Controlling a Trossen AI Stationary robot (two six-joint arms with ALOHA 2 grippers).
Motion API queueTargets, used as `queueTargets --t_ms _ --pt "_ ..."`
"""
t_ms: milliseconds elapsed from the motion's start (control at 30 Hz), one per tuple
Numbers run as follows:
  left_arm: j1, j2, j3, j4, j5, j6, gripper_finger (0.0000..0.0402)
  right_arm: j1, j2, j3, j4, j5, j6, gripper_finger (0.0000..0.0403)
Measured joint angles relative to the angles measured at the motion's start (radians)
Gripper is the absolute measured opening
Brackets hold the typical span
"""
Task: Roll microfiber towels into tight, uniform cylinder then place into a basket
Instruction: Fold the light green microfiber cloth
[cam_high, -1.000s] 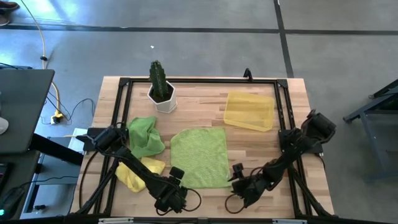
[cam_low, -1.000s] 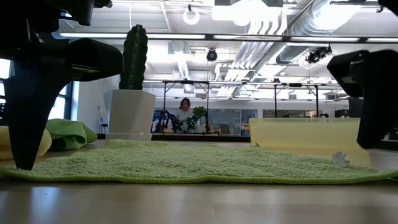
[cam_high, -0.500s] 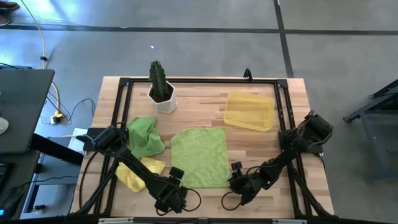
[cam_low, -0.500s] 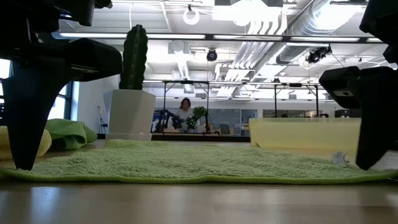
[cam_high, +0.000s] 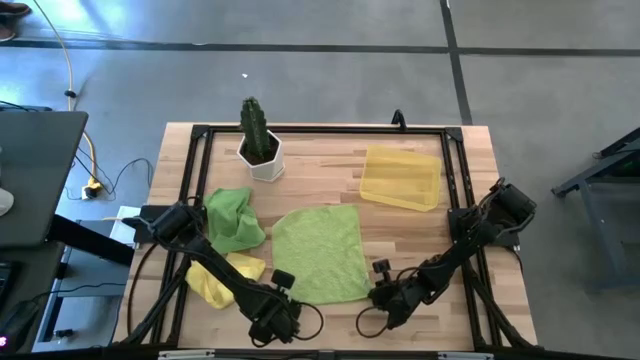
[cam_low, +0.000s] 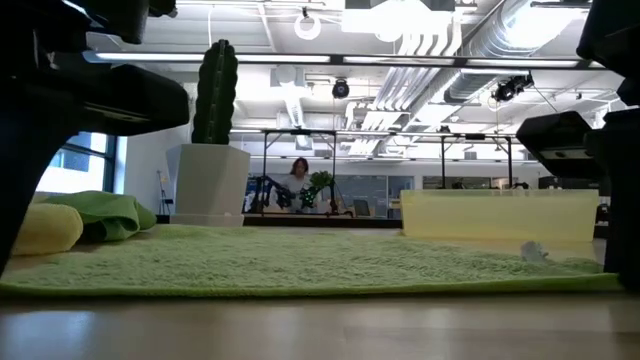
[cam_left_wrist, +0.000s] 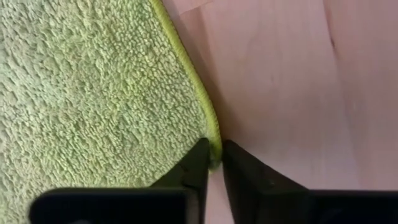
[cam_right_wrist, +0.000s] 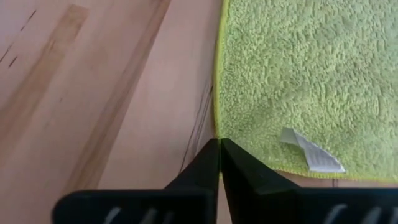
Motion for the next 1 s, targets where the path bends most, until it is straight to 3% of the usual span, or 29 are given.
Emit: queueTargets --t_ms 100,267,567,733,1000 --pt "0.000 0.007 0.049 -0.055 0.003 0.000 0.0005 -0.006 -0.025 0.000 -0.016 -0.022 0.001 0.0002" --pt "0.007 -0.011 0.128 -0.081 -0.040 0.025 0.0008 -0.030 -0.109 0.000 -0.017 -0.053 0.002 0.0001" --pt "0.015 -0.036 0.272 -0.182 -0.010 0.023 0.0004 -0.068 -0.246 0.000 -0.010 -0.126 0.009 0.0000" --pt "0.011 -0.045 0.324 -0.270 -0.038 -0.021 0.0004 -0.104 -0.289 0.000 -0.037 -0.115 -0.043 0.0000" --pt "0.054 -0.047 0.316 -0.445 -0.154 -0.218 0.0005 -0.248 -0.296 0.000 -0.146 0.007 -0.112 0.0000"
